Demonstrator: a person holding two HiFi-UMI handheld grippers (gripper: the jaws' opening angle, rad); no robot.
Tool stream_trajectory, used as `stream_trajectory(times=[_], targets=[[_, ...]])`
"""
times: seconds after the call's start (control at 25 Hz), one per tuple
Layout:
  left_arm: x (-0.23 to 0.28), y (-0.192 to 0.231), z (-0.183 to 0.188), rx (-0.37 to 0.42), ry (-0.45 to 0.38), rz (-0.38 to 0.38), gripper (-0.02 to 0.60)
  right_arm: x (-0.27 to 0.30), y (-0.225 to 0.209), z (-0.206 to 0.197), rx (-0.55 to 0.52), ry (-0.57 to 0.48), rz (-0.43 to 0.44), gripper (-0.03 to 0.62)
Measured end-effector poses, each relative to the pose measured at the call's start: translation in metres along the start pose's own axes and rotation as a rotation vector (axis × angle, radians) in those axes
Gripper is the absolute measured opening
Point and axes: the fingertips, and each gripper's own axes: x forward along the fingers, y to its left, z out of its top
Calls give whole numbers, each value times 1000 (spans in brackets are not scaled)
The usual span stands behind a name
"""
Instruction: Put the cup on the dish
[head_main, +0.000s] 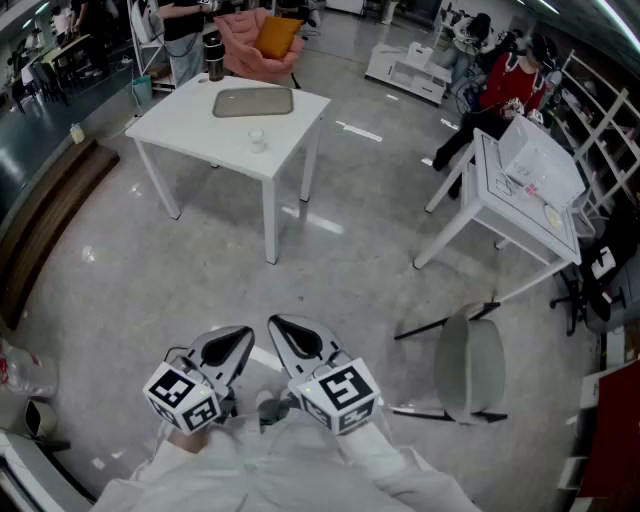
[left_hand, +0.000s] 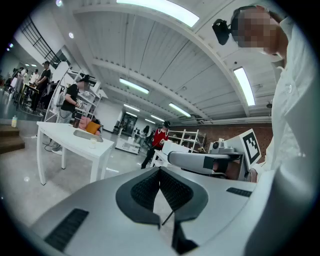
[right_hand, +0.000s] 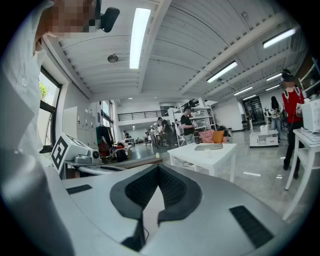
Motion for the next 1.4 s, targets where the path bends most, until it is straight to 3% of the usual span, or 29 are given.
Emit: stream_trajectory(times=[0.56,0.76,1.4], targets=[[7,-2,4,2,6,-10,9,-2,-3,1,6,-2,8,12],[14,-6,5,-19,-5,-20,9,-5,-13,1,69,7,-2,12],[43,2,-20,-52,6,65,9,-19,-50,-30,120,51,17,14]])
